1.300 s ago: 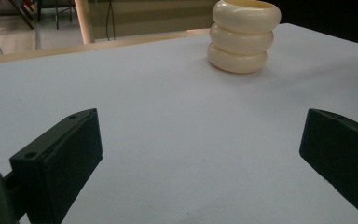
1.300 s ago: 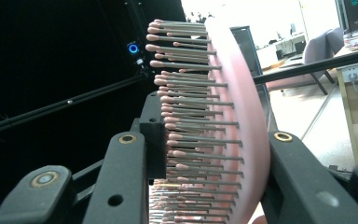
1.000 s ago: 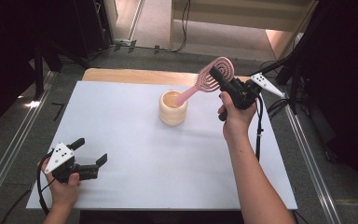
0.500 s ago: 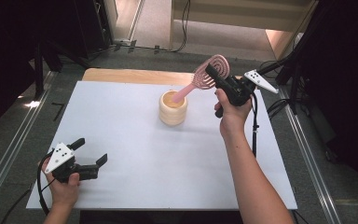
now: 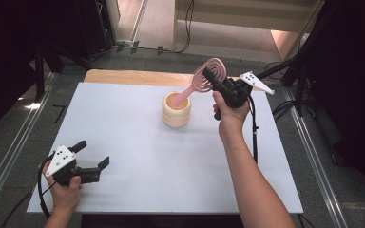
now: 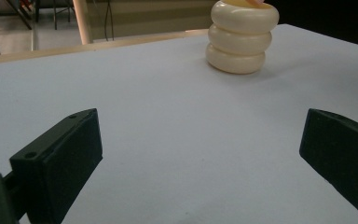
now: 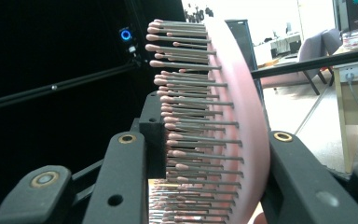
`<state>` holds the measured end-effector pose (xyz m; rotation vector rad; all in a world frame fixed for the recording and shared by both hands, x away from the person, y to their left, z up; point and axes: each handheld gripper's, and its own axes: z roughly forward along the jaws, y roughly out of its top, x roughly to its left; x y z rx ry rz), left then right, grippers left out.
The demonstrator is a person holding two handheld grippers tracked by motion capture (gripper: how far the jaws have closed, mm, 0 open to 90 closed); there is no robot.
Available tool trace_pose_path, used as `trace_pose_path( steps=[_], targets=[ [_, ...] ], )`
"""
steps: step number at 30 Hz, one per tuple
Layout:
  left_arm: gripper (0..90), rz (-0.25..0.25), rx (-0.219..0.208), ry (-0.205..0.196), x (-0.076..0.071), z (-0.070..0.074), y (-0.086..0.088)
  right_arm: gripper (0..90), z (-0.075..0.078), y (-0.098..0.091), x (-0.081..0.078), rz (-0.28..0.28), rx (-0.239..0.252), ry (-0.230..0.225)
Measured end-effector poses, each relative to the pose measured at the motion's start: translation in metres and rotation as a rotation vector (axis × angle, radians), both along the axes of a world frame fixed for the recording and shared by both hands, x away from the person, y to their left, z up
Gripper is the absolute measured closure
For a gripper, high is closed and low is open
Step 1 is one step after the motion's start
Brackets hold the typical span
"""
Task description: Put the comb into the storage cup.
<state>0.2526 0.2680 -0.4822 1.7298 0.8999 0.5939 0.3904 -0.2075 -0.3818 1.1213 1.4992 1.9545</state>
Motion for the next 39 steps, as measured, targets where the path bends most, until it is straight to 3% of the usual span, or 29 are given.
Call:
trace_pose_path(
  steps=[13, 26, 39],
  targets=[
    [0.0, -0.001, 0.006, -0.002, -0.001, 0.0, 0.0, 62.8, -0.01, 0.011, 0.007, 0.003, -0.045, 0.018],
    [0.0, -0.004, 0.002, -0.002, 0.0, 0.0, 0.0, 62.8, -0.022, 0.025, 0.013, 0.01, -0.124, 0.041],
    [0.0, -0.004, 0.002, 0.001, -0.001, 0.0, 0.001, 62.8, -0.032, 0.031, 0.018, 0.013, -0.16, 0.079]
  ],
)
